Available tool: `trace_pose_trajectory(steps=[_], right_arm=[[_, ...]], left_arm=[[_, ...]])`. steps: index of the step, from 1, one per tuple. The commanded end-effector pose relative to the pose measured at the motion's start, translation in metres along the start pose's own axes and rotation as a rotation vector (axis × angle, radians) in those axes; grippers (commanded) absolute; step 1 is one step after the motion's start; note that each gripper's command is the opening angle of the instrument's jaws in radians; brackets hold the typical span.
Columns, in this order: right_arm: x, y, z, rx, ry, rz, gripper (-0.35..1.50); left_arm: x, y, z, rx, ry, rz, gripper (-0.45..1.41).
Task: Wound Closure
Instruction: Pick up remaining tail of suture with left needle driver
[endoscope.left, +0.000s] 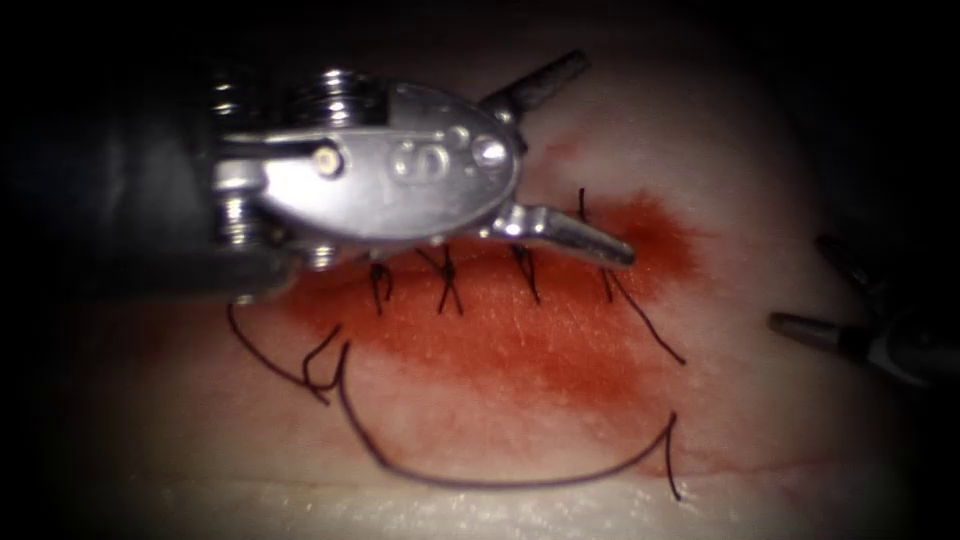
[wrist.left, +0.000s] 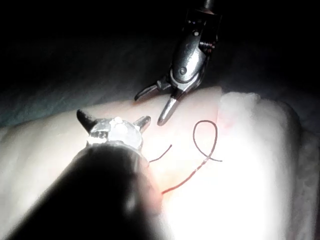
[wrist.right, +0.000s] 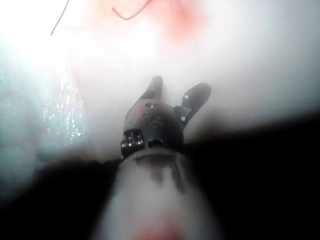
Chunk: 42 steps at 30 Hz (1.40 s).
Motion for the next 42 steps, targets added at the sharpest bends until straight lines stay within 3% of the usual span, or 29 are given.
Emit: trace_pose_trajectory(steps=[1, 3, 8, 15, 26, 30, 32, 34, 35, 39, 42], right_arm=[[-0.0002, -0.0008, 0.0006, 0.001, 0.001, 0.001, 1.30], [0.0001, -0.0011, 0.0008, 0.000, -0.001, 0.003, 1.30], [0.0009, -0.0014, 0.0008, 0.015, 0.000, 0.009, 1.28], [0.0018, -0.0012, 0.0006, 0.027, -0.006, 0.015, 1.20], [0.0018, -0.0015, 0.0008, 0.025, -0.004, 0.015, 1.20], [0.0018, -0.0016, 0.0008, 0.025, -0.004, 0.015, 1.18], [0.0018, -0.0017, 0.0008, 0.025, -0.003, 0.015, 1.18], [0.0018, -0.0017, 0.0007, 0.025, -0.003, 0.015, 1.18], [0.0018, -0.0017, 0.0007, 0.025, -0.003, 0.015, 1.18], [0.0018, -0.0020, 0.0007, 0.029, 0.000, 0.015, 1.21], [0.0021, -0.0025, 0.0010, 0.095, 0.034, 0.011, 1.25]], left_arm=[[0.0000, -0.0001, 0.0007, 0.003, 0.002, 0.001, 0.40], [-0.0018, 0.0021, 0.0032, -0.007, -0.042, 0.034, 0.20], [-0.0042, 0.0043, 0.0055, -0.003, -0.024, 0.082, 0.20], [-0.0068, 0.0074, 0.0077, -0.004, -0.018, 0.048, 0.20], [-0.0073, 0.0088, 0.0114, -0.012, 0.014, 0.024, 0.22], [-0.0073, 0.0087, 0.0120, -0.013, 0.017, 0.027, 0.02], [-0.0073, 0.0086, 0.0122, -0.012, 0.018, 0.022, 0.00], [-0.0073, 0.0085, 0.0123, -0.013, 0.019, 0.011, -0.20], [-0.0074, 0.0083, 0.0123, -0.019, 0.025, 0.003, -0.45], [-0.0075, 0.0080, 0.0119, -0.033, 0.036, 0.006, -0.45], [-0.0074, 0.0074, 0.0110, -0.048, 0.046, 0.004, -0.45]])
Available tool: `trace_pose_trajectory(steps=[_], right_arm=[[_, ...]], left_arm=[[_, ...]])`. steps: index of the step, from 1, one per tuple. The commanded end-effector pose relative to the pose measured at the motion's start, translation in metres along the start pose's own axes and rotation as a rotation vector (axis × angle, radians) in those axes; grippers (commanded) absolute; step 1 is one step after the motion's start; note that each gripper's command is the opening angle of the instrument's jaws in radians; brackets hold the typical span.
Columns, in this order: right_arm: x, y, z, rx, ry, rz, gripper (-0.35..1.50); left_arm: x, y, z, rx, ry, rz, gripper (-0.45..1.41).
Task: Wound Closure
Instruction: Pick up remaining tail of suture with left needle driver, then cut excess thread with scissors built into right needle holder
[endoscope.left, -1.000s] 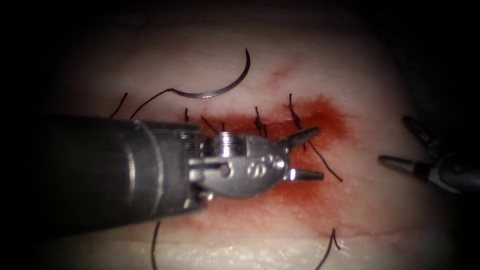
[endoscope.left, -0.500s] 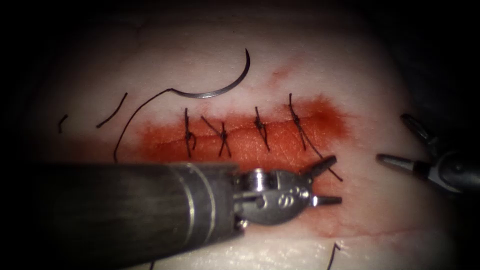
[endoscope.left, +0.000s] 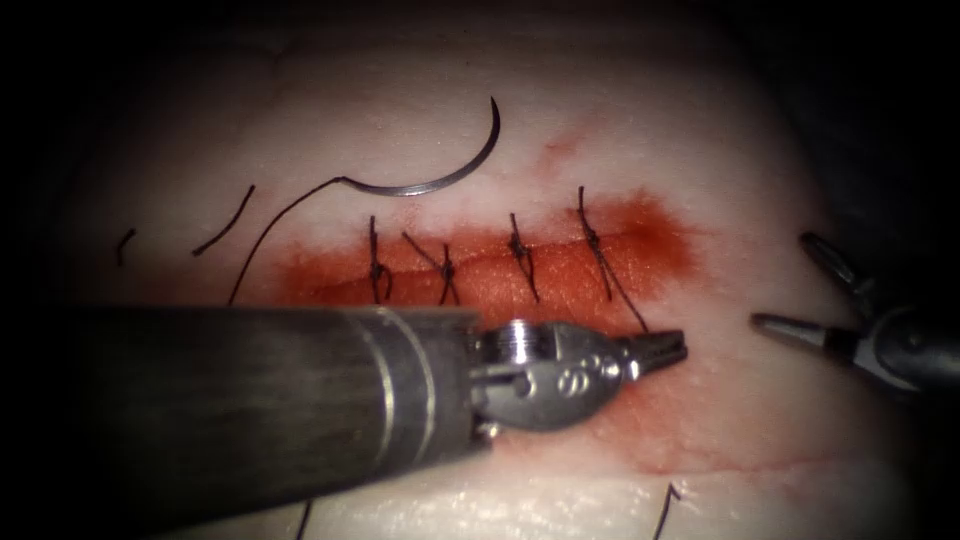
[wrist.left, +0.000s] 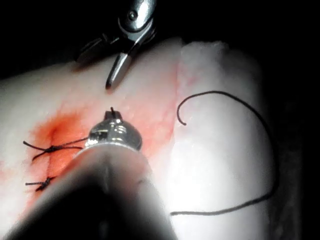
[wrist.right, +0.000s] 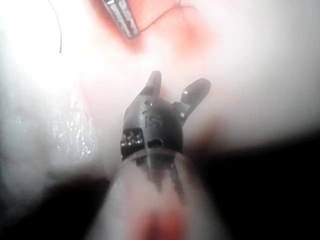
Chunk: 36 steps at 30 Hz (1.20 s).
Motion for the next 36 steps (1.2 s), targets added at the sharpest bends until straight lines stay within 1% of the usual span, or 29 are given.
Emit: trace_pose_trajectory(steps=[1, 3, 4, 5, 8, 10, 13, 14, 17, 19, 24, 30, 36], right_arm=[[0.0001, -0.0014, 0.0014, 0.105, 0.057, -0.066, 1.30], [0.0006, -0.0018, 0.0027, 0.178, 0.103, -0.137, 1.33], [0.0006, -0.0018, 0.0027, 0.178, 0.103, -0.137, 1.33], [0.0010, -0.0020, 0.0038, 0.212, 0.136, -0.208, 1.37], [0.0015, -0.0026, 0.0051, 0.239, 0.170, -0.285, 1.37], [0.0017, -0.0028, 0.0055, 0.248, 0.180, -0.296, 1.37], [0.0025, -0.0044, 0.0068, 0.282, 0.215, -0.306, 1.38], [0.0025, -0.0044, 0.0068, 0.282, 0.215, -0.306, 1.38], [0.0033, -0.0064, 0.0081, 0.309, 0.245, -0.310, 1.42], [0.0034, -0.0071, 0.0085, 0.314, 0.255, -0.317, 1.42], [0.0038, -0.0080, 0.0093, 0.320, 0.267, -0.323, 1.35], [0.0042, -0.0087, 0.0104, 0.320, 0.275, -0.333, 1.15], [0.0050, -0.0090, 0.0114, 0.307, 0.278, -0.343, 1.13]], left_arm=[[0.0001, -0.0008, -0.0004, -0.010, 0.003, -0.009, -0.45], [0.0003, -0.0021, -0.0016, 0.008, 0.029, -0.016, -0.45], [0.0003, -0.0021, -0.0016, 0.008, 0.029, -0.016, -0.45], [0.0005, -0.0028, -0.0025, 0.021, 0.045, -0.021, -0.45], [0.0006, -0.0034, -0.0036, 0.025, 0.051, -0.026, -0.45], [0.0006, -0.0035, -0.0039, 0.025, 0.055, -0.028, -0.45], [0.0007, -0.0040, -0.0047, 0.035, 0.061, -0.033, -0.45], [0.0007, -0.0040, -0.0047, 0.035, 0.061, -0.033, -0.45], [0.0006, -0.0039, -0.0050, 0.038, 0.059, -0.033, -0.45], [0.0006, -0.0038, -0.0052, 0.037, 0.059, -0.033, -0.45], [0.0006, -0.0033, -0.0056, 0.041, 0.057, -0.031, -0.45], [0.0010, -0.0024, -0.0058, 0.044, 0.054, -0.032, -0.45], [0.0012, -0.0024, -0.0055, 0.047, 0.052, -0.033, -0.45]])
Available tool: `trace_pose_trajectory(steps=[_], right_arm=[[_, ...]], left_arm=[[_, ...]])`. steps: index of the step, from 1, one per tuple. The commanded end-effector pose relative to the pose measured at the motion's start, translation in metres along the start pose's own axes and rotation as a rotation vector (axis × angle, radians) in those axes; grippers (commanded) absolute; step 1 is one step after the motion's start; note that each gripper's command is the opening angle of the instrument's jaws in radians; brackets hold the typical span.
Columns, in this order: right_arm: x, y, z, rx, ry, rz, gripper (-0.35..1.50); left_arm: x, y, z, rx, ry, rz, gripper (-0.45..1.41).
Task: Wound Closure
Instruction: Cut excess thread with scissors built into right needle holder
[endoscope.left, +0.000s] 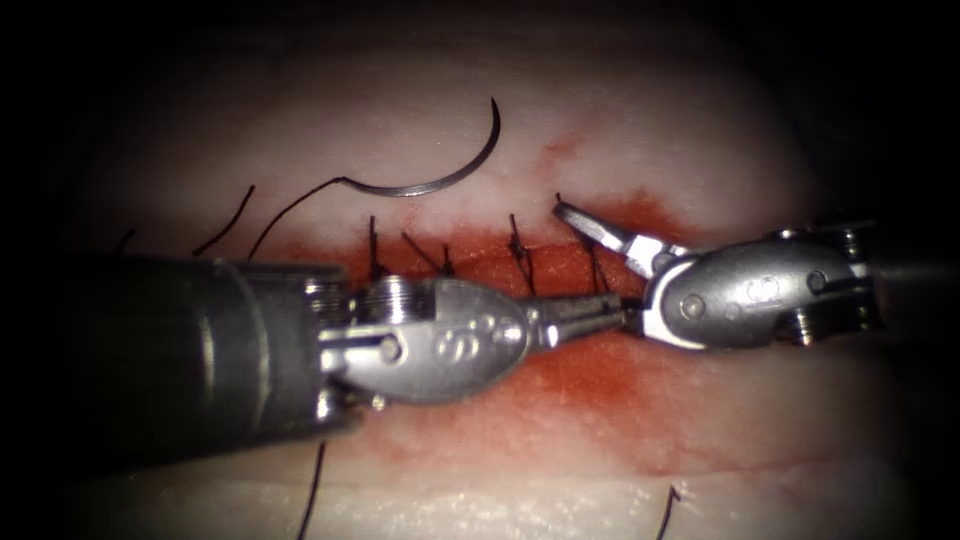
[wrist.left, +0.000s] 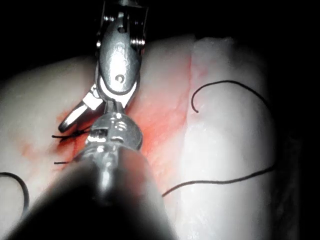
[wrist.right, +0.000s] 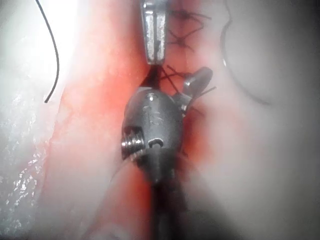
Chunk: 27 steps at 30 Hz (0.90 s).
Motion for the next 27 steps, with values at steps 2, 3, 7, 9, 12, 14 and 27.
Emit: trace_pose_trajectory(steps=[2, 3, 7, 9, 12, 14, 27], right_arm=[[0.0001, -0.0004, 0.0013, 0.003, 0.007, 0.000, 1.11], [0.0002, -0.0004, 0.0015, 0.006, 0.010, -0.006, 1.11], [0.0004, -0.0007, 0.0022, 0.012, 0.021, -0.006, 1.06], [0.0004, -0.0007, 0.0025, 0.008, 0.022, -0.006, 1.03], [0.0003, -0.0006, 0.0029, 0.005, 0.022, -0.007, 1.01], [0.0002, -0.0005, 0.0030, 0.003, 0.020, -0.008, 0.98], [-0.0004, -0.0007, 0.0033, -0.026, 0.000, 0.020, -0.35]], left_arm=[[-0.0002, 0.0000, 0.0010, 0.002, 0.000, 0.000, -0.45], [-0.0002, 0.0001, 0.0010, 0.002, 0.000, 0.000, -0.45], [-0.0002, 0.0002, 0.0011, 0.003, -0.001, -0.011, -0.45], [-0.0002, 0.0002, 0.0011, 0.003, -0.001, -0.011, -0.45], [-0.0003, 0.0002, 0.0010, 0.004, -0.001, -0.010, -0.45], [-0.0003, 0.0002, 0.0010, 0.003, -0.001, -0.010, -0.45], [-0.0005, 0.0006, 0.0009, 0.004, -0.001, -0.024, -0.45]])
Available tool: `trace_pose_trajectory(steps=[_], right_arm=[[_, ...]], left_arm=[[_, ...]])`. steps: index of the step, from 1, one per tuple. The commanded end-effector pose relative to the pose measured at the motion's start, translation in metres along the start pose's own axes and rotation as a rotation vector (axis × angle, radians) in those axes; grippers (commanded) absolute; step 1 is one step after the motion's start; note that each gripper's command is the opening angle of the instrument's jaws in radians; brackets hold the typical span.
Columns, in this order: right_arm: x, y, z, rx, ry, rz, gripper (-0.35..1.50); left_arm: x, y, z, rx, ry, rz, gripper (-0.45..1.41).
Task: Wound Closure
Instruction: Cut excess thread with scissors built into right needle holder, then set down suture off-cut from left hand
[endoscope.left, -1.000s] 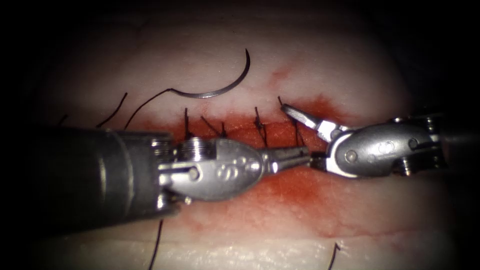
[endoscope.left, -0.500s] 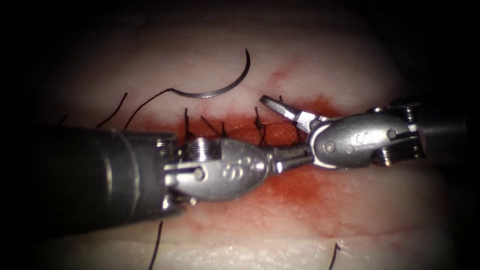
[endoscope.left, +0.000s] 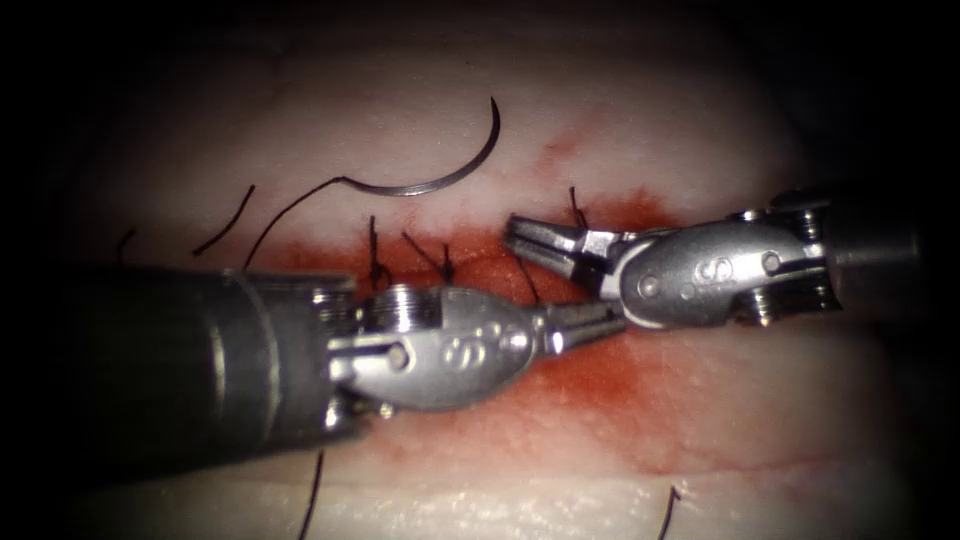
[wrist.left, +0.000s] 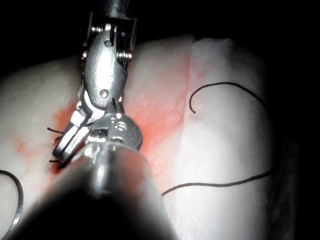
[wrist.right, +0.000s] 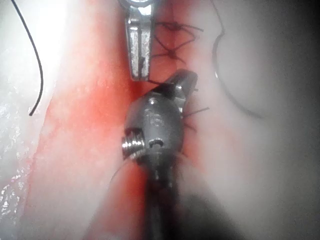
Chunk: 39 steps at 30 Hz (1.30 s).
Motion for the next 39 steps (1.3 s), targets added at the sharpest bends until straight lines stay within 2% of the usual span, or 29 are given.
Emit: trace_pose_trajectory(steps=[1, 5, 7, 8, 10, 13, 15, 17, 18, 20, 23, 25, 29, 32, 33, 34, 35, 39], right_arm=[[-0.0004, -0.0005, 0.0009, 0.000, 0.000, 0.002, -0.35], [-0.0007, -0.0006, 0.0009, 0.000, 0.001, -0.001, -0.35], [-0.0007, -0.0007, 0.0005, 0.005, 0.005, 0.004, 0.94], [-0.0007, -0.0007, 0.0001, 0.006, 0.012, 0.004, 1.16], [-0.0007, -0.0008, -0.0010, 0.007, 0.034, -0.015, 1.36], [-0.0009, -0.0006, -0.0033, 0.020, 0.035, -0.033, 1.35], [-0.0011, 0.0005, -0.0063, 0.001, 0.005, -0.058, 1.33], [-0.0013, 0.0020, -0.0091, -0.049, 0.006, -0.052, 1.33], [-0.0013, 0.0020, -0.0091, -0.049, 0.006, -0.052, 1.33], [-0.0011, 0.0037, -0.0120, -0.100, 0.019, -0.036, 1.30], [-0.0005, 0.0052, -0.0135, -0.142, 0.018, -0.019, 1.21], [0.0000, 0.0062, -0.0140, -0.166, 0.022, -0.008, 1.21], [0.0016, 0.0079, -0.0138, -0.205, 0.026, 0.015, 1.26], [0.0030, 0.0086, -0.0131, -0.219, 0.038, 0.031, 1.31], [0.0036, 0.0087, -0.0128, -0.217, 0.041, 0.036, 1.31], [0.0036, 0.0087, -0.0128, -0.217, 0.041, 0.036, 1.31], [0.0050, 0.0088, -0.0123, -0.213, 0.048, 0.036, 1.30], [0.0064, 0.0081, -0.0123, -0.206, 0.061, 0.038, 1.20]], left_arm=[[-0.0002, 0.0002, 0.0006, -0.001, 0.001, 0.000, -0.45], [-0.0004, 0.0005, 0.0005, -0.002, 0.002, -0.001, -0.45], [-0.0007, 0.0008, 0.0001, -0.005, 0.003, -0.002, -0.45], [-0.0008, 0.0009, -0.0001, -0.007, 0.004, -0.001, -0.45], [-0.0011, 0.0012, -0.0007, -0.013, 0.006, 0.003, -0.45], [-0.0013, 0.0018, -0.0013, -0.016, 0.006, 0.007, -0.45], [-0.0014, 0.0027, -0.0015, -0.013, 0.003, 0.012, -0.45], [-0.0017, 0.0034, -0.0008, -0.014, -0.011, 0.019, -0.45], [-0.0017, 0.0034, -0.0008, -0.014, -0.011, 0.019, -0.45], [-0.0029, 0.0046, 0.0009, -0.051, -0.055, 0.021, -0.40], [-0.0045, 0.0057, 0.0025, -0.081, -0.079, 0.008, -0.38], [-0.0057, 0.0062, 0.0031, -0.099, -0.103, -0.007, -0.30], [-0.0078, 0.0066, 0.0037, -0.118, -0.148, -0.055, 0.04], [-0.0090, 0.0066, 0.0036, -0.127, -0.163, -0.083, 0.42], [-0.0093, 0.0066, 0.0034, -0.132, -0.170, -0.091, 0.64], [-0.0093, 0.0066, 0.0034, -0.132, -0.170, -0.091, 0.64], [-0.0097, 0.0061, 0.0030, -0.140, -0.170, -0.117, 1.10], [-0.0082, 0.0050, 0.0007, -0.146, -0.175, -0.135, 1.15]])
